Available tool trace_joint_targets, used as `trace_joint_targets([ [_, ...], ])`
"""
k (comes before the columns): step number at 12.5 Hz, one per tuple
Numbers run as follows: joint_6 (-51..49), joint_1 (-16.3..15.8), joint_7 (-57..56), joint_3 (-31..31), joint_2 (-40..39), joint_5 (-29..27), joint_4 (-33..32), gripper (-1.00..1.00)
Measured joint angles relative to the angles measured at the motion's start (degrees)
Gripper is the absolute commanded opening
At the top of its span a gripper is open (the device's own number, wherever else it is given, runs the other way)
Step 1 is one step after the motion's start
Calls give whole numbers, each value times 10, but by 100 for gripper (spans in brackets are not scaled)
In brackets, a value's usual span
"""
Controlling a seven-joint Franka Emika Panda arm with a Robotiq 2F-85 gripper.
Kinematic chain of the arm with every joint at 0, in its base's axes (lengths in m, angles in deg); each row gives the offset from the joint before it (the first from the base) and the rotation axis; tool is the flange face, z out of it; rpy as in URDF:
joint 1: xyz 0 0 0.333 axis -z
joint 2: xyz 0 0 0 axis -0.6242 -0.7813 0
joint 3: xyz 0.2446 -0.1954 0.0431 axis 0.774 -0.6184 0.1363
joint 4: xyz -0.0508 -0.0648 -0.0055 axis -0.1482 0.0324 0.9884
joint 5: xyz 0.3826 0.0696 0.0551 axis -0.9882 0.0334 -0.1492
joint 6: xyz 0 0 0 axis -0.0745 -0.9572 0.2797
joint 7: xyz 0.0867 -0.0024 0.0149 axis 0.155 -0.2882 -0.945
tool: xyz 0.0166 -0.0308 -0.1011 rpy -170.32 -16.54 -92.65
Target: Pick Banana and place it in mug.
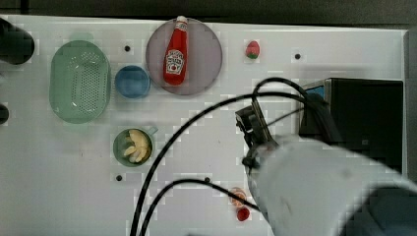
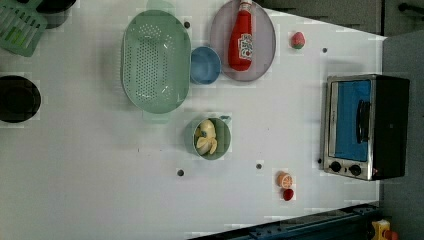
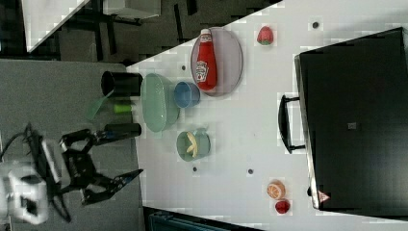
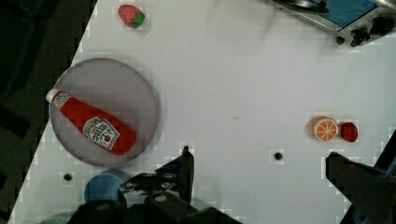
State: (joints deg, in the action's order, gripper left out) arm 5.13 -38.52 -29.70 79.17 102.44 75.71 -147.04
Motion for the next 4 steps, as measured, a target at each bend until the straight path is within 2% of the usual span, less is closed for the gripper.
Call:
trace_joint_targets([
  [2, -17, -1, -1, 10, 6, 12, 2, 100],
  [4, -18, -6, -2, 13, -10, -7, 3, 100],
])
